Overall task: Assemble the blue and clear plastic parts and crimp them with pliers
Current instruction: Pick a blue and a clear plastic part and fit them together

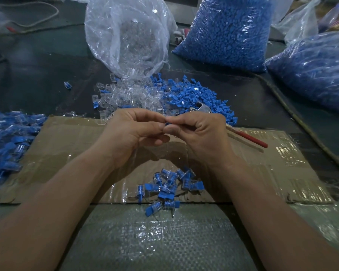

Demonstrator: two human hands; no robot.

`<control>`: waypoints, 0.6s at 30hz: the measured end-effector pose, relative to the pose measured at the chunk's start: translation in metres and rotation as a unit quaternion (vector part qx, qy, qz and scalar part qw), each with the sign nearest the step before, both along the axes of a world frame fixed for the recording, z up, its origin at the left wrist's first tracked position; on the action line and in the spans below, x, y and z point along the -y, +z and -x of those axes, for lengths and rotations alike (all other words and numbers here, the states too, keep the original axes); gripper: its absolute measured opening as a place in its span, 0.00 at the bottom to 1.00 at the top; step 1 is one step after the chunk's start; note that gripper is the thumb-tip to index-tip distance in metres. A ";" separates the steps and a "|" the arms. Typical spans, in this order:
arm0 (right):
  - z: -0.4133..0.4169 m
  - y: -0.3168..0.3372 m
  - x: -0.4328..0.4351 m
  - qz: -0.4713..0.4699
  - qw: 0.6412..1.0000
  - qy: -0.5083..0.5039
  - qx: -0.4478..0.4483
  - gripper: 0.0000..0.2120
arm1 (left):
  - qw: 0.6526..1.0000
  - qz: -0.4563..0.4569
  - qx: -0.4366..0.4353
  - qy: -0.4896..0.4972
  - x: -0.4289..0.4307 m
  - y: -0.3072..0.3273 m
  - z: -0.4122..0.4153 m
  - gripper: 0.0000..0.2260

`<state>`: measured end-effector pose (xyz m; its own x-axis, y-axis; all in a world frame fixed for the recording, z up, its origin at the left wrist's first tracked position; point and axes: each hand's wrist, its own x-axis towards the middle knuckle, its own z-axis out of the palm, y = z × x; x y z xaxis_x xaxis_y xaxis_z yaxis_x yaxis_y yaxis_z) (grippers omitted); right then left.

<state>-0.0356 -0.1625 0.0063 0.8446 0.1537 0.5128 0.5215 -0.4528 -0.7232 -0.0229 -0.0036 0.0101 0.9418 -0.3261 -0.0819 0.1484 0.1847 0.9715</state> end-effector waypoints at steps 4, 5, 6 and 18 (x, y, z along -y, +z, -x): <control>0.000 0.000 0.000 0.011 1.000 0.008 0.000 0.13 | 1.000 -0.014 0.001 0.014 0.000 0.000 0.001 0.06; 0.001 0.000 0.000 0.021 1.000 0.011 0.001 0.13 | 0.999 -0.028 0.004 0.016 0.000 0.000 0.000 0.06; 0.001 0.001 0.000 0.030 0.999 0.013 0.001 0.13 | 0.999 -0.040 0.007 0.018 0.000 0.000 0.000 0.05; 0.002 0.001 0.001 0.012 0.999 0.036 -0.024 0.13 | 0.999 -0.031 -0.007 0.030 0.000 0.001 -0.001 0.04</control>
<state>-0.0377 -0.1632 0.0070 0.8545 0.2276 0.4670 0.5183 -0.4331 -0.7374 -0.0214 -0.0038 0.0110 0.9580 -0.2636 -0.1129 0.1519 0.1324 0.9795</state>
